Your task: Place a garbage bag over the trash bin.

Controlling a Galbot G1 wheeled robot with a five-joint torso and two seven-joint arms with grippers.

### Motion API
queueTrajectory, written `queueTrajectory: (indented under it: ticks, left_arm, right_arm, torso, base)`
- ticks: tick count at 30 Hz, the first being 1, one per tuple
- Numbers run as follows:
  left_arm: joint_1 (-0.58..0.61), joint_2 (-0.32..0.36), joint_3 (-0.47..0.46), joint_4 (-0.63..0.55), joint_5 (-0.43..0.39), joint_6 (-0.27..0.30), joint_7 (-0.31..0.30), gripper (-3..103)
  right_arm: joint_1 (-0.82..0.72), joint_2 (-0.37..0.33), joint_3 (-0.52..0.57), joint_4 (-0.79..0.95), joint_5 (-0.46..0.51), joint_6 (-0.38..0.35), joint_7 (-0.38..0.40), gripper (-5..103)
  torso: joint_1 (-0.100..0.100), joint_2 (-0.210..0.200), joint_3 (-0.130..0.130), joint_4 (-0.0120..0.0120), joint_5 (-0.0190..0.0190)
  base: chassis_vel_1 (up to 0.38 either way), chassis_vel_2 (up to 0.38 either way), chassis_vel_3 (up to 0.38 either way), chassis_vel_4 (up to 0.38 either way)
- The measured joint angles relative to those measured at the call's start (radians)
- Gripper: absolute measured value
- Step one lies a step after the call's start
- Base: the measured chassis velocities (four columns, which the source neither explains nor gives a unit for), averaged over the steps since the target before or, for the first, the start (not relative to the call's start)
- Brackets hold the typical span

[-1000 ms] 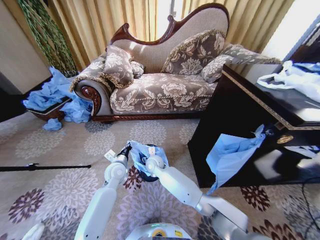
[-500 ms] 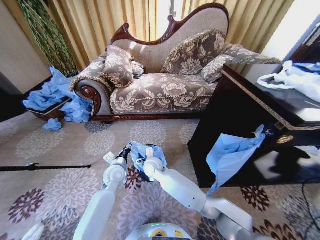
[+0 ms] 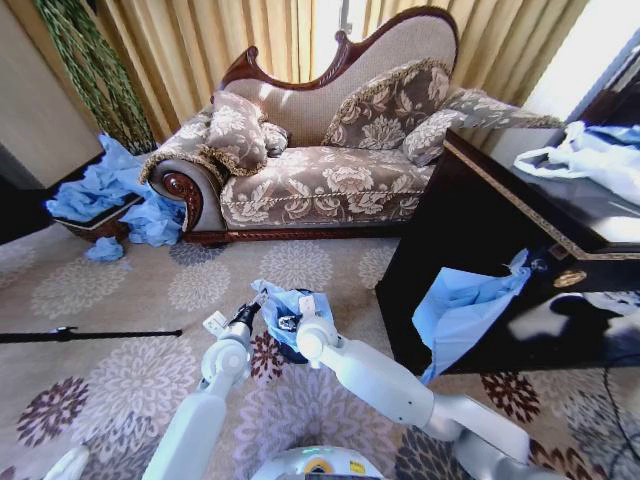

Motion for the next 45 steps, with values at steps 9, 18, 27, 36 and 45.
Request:
queueTrajectory:
  ticks: [9,18,27,36,45]
  left_arm:
    - [0.096,-0.004,-0.002,-0.067,0.019,0.028,0.006,100]
    - [0.165,-0.005,-0.004,-0.080,0.071,0.024,0.046,100]
    - [0.194,-0.026,0.007,-0.102,0.090,0.024,0.050,100]
    - [0.213,-0.029,0.002,-0.114,0.100,0.023,0.072,100]
    - [0.211,-0.042,0.009,-0.111,0.115,0.017,0.090,100]
  right_arm:
    - [-0.088,-0.058,0.043,0.115,-0.079,0.014,-0.029,100]
    - [-0.189,-0.122,0.107,0.152,-0.333,0.125,-0.253,100]
    - [-0.168,-0.130,0.119,0.083,-0.583,0.202,-0.405,100]
    - [-0.127,-0.111,0.142,-0.011,-0.709,0.242,-0.452,100]
    - [-0.105,-0.125,0.163,-0.047,-0.715,0.250,-0.462,100]
  torso:
    - [0.000,0.000,0.000,0.0001,0.0002]
    - [0.000,0.000,0.000,-0.0001,0.0000]
    - [0.000,0.000,0.000,0.0000,0.0000]
    - [0.000,0.000,0.000,0.0001,0.0000]
    - [0.000,0.000,0.000,-0.0001,0.0000]
  base:
    - [0.000,0.000,0.000,0.000]
    - [0.000,0.000,0.000,0.000]
    - [0.000,0.000,0.000,0.000]
    - [0.000,0.000,0.000,0.000]
    - [0.000,0.000,0.000,0.000]
